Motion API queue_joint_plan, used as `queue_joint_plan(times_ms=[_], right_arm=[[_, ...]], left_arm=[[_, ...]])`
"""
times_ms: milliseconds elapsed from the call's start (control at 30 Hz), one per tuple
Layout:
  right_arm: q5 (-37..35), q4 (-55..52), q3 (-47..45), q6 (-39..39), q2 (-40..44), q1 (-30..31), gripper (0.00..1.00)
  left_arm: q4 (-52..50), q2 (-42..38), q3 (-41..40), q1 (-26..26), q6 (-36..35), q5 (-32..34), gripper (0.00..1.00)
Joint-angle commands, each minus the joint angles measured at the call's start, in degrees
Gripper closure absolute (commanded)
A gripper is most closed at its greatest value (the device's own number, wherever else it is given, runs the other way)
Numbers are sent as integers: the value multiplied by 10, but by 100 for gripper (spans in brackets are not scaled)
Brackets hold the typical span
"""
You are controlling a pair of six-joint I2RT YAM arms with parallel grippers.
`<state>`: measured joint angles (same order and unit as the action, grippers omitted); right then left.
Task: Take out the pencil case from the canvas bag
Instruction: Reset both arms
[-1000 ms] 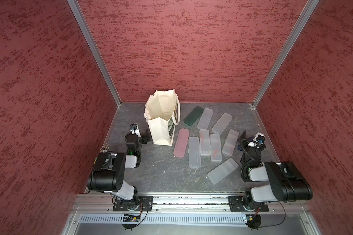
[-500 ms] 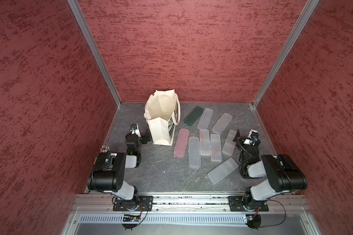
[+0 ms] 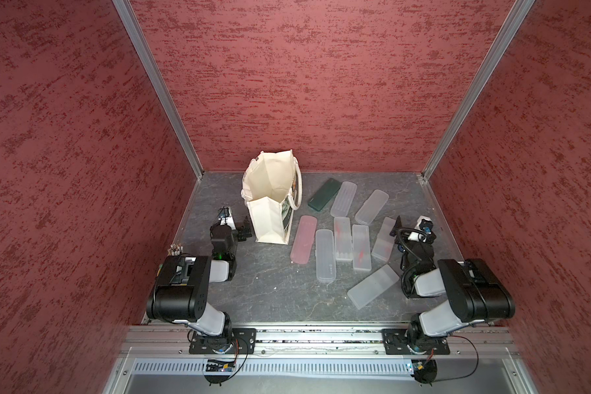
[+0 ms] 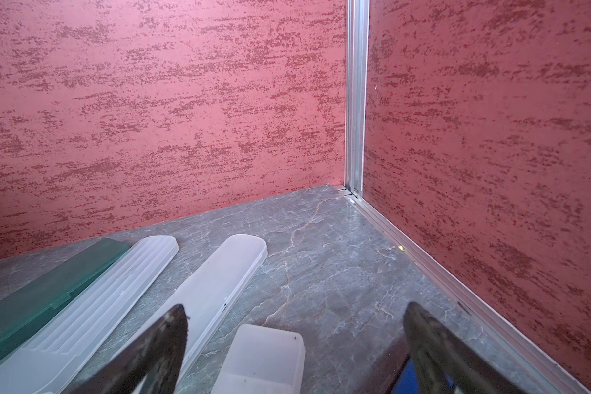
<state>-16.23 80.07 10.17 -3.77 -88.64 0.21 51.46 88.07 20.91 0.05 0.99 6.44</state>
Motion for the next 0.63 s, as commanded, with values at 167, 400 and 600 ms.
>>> queue_joint_plan(times_ms=[167,400,600], right_arm=[[7,1,8,9,-2,-3,1],[7,1,8,9,-2,-4,1],[6,1,8,9,-1,-4,1]], left_arm=[[14,-1,0,2,-3,-3,0],[11,-1,2,4,-2,-6,0],[14,-1,0,2,-4,-4,0]])
